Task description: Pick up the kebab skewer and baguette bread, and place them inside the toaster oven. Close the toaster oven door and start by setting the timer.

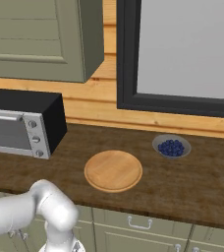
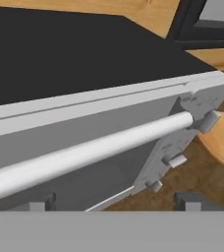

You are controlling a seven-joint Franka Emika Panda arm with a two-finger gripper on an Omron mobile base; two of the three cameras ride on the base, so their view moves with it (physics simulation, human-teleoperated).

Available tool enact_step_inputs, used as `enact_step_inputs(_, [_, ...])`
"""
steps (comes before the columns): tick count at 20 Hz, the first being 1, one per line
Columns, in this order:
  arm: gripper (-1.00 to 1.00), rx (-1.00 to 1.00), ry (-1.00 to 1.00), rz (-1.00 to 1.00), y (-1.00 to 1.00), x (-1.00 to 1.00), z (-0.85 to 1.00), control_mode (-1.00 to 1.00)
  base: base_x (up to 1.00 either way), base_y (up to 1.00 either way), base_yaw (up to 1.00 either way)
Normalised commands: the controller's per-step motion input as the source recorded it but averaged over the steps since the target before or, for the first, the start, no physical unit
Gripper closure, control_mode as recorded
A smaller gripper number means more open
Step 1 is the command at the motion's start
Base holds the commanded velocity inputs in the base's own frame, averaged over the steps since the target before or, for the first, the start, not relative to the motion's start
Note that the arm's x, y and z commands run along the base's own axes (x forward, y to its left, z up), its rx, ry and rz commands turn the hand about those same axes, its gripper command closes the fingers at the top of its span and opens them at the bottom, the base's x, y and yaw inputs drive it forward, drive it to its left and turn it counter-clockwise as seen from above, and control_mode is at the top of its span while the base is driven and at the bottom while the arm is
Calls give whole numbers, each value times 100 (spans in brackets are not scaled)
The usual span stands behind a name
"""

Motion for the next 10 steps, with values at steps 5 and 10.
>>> enact_step_inputs(5, [-100,1,2,4,0,-28,-9,-100,0,0,0])
enact_step_inputs(10, [-100,0,0,5,0,-55,-2,-100,0,0,0])
